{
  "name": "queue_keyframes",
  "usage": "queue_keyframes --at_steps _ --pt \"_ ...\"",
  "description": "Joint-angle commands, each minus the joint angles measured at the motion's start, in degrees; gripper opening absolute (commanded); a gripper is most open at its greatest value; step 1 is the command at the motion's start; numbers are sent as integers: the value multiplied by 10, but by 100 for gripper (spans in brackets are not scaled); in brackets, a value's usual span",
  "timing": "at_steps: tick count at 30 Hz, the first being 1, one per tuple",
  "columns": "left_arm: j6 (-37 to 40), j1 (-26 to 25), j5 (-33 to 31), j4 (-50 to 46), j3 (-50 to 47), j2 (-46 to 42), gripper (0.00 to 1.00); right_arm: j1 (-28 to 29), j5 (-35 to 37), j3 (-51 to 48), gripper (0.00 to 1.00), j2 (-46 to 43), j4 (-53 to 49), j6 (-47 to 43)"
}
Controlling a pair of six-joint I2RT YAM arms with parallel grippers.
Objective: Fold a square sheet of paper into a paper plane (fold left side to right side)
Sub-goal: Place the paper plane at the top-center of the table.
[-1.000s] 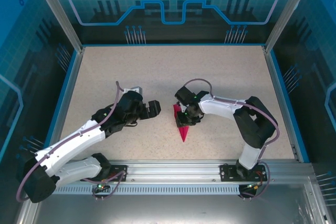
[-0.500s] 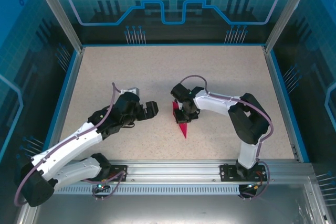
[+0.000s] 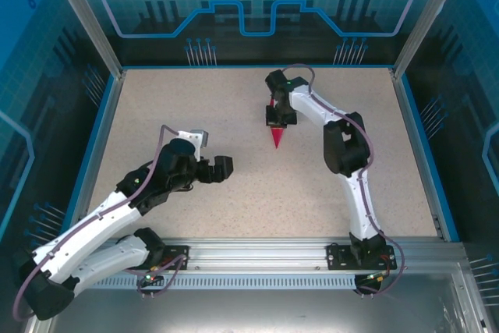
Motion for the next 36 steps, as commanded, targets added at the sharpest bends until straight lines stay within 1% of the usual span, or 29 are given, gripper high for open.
queue_keyframes --at_steps 1,4,8,9,13,20,24,27,29,32,36 --pt "86 4 48 21 -3 -14 99 3 11 77 3 53 -79 1" --pt "118 5 46 23 0 -21 99 6 13 115 3 86 -103 -3" --pt "135 5 37 21 0 -25 99 11 20 120 4 99 -109 -7" --pt "135 5 36 21 0 -24 99 12 20 120 6 101 -110 -10" --pt "128 5 23 18 -1 -18 99 16 20 119 12 102 -109 -15" --pt "112 5 -5 -15 20 4 99 24 29 124 17 88 -115 -25" --pt "84 11 -14 -15 18 7 99 31 44 121 20 72 -125 -34" --pt "53 32 1 -23 24 18 99 36 47 104 23 50 -122 -35" --pt "39 47 21 -25 28 28 99 40 47 91 27 31 -116 -37" --pt "24 66 49 -21 32 38 99 44 44 77 33 2 -117 -42" --pt "13 89 70 -18 37 47 99 48 47 52 40 -51 -125 -48"
